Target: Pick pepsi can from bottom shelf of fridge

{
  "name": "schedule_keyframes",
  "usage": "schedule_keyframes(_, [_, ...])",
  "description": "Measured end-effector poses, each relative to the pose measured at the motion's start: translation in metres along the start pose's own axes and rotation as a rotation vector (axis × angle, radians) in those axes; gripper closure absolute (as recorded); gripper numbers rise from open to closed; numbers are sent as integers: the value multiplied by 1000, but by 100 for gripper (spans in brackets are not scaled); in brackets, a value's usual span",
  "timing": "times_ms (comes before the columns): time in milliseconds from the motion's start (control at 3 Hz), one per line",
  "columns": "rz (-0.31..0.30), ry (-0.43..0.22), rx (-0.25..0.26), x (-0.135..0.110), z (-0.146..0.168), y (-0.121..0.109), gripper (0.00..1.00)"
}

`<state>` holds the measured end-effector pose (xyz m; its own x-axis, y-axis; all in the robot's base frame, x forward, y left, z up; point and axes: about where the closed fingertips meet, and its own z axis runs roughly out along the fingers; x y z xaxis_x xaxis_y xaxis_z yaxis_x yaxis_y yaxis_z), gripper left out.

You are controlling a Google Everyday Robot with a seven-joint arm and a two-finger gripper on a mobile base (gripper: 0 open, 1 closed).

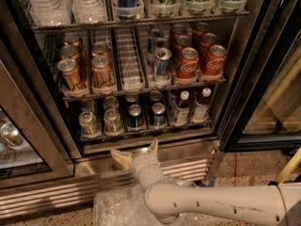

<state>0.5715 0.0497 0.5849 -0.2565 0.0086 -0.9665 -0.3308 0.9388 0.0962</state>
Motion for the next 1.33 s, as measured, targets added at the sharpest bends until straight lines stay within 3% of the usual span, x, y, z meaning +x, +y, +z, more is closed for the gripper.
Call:
schedule_keyframes(1000, [0,-95,36,-18,17,6,60])
schedule_keyframes(1333, [-16,-121,36,-25,27,6,57])
